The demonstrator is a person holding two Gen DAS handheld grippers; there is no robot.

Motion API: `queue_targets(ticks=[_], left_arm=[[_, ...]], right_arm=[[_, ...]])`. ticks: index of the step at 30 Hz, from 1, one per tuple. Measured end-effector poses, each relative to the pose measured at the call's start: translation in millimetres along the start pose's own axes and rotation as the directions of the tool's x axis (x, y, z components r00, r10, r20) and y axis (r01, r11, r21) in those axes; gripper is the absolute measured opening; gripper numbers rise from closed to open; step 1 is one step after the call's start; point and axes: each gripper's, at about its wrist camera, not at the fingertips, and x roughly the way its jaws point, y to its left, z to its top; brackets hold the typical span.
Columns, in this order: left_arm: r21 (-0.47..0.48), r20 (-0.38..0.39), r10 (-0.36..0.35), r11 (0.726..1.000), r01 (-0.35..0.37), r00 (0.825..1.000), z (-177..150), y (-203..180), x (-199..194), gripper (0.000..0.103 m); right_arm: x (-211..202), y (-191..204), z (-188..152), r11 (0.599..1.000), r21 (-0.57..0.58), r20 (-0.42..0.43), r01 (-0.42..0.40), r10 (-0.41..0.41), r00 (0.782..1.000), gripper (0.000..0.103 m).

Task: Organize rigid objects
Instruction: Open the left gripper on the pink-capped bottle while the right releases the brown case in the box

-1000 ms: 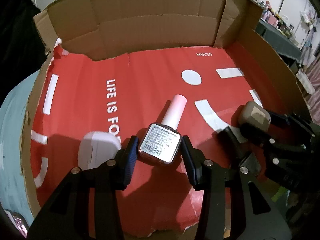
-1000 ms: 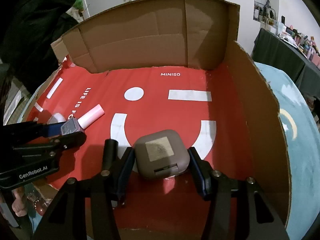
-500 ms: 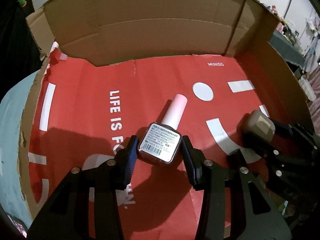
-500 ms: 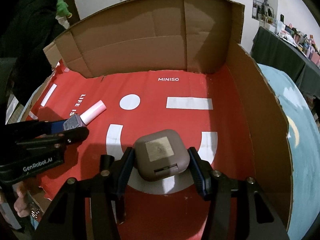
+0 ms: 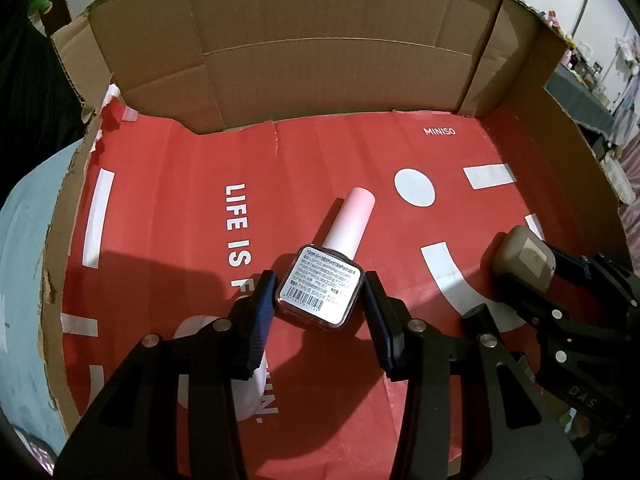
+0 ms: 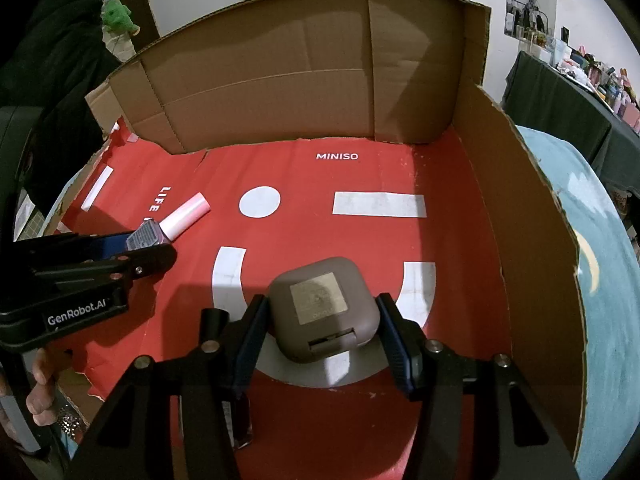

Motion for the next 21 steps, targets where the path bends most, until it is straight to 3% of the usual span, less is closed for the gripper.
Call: queue_targets(ticks=[10, 12, 17, 21], left_arm=[[0.001, 0.001, -0.001, 1.0, 0.001, 1.0, -0.3, 0.2, 0.1, 0.042], [0.005, 0.0, 0.0, 1.0, 0.0, 1.0, -0.6, -0.1, 0.4, 0.044], [-0.001, -0.009, -0.01, 1.0, 0.01, 1.0, -1.2, 0.7, 1.6, 0.061], [-0.001, -0.01, -0.009, 1.0, 0.009, 1.0, -1.6, 1.3, 2.1, 0.062]], right_arm=[[-0.1, 0.5, 0.1, 1.0, 0.0, 0.0, -0.001, 0.001, 1.0, 0.058], [0.2, 0.7, -0.2, 1.0, -0.001, 0.0, 0.001, -0.001, 1.0, 0.058], [0.6, 0.9, 0.3, 1.0, -0.001, -0.001, 0.002, -0.002, 1.0, 0.058], [0.2, 0.4, 0.4, 1.0, -0.001, -0.001, 0.003, -0.003, 1.0, 0.058]])
